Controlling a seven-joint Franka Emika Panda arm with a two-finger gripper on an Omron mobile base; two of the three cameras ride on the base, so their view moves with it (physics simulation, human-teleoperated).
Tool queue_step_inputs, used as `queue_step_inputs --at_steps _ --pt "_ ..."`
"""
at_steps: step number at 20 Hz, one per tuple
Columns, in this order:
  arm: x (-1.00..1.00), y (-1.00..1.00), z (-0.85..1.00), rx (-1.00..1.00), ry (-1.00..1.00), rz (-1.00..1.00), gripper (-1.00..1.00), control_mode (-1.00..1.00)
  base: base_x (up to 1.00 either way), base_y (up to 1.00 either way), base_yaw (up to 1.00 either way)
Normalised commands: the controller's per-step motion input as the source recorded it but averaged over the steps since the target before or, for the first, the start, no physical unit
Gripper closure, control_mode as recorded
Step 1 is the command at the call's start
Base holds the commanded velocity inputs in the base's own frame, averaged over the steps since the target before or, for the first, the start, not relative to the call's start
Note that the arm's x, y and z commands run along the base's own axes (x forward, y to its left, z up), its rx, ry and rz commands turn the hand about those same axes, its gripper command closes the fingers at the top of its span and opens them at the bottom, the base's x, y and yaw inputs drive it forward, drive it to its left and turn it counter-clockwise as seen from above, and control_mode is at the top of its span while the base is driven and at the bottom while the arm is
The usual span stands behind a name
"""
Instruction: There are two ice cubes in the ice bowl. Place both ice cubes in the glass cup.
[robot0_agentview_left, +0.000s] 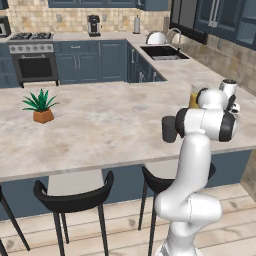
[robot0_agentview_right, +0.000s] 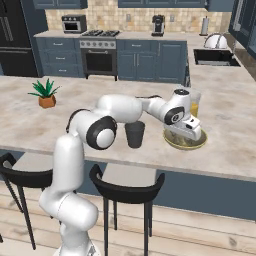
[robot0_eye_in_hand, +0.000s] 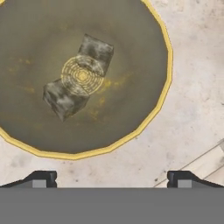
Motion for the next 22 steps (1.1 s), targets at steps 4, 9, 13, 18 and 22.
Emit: queue_step_inputs --at_steps 4,9,13,18,22 --pt "0.14 -0.23 0.00 0.00 -0.03 -0.03 -1.00 -1.00 0.00 0.00 0.00" --pt "0.38 -0.04 -0.02 0.00 -0.03 -0.08 -1.00 -1.00 0.00 0.00 0.00" --pt "0.35 0.00 -0.09 0.00 0.00 -0.08 -1.00 -1.00 0.00 0.00 0.00" --pt "0.10 -0.02 -0.23 0.00 0.00 -0.03 -1.00 -1.00 0.00 0.00 0.00" --pt "0.00 -0.03 -0.28 0.00 0.00 0.00 -1.00 -1.00 0.00 0.00 0.00"
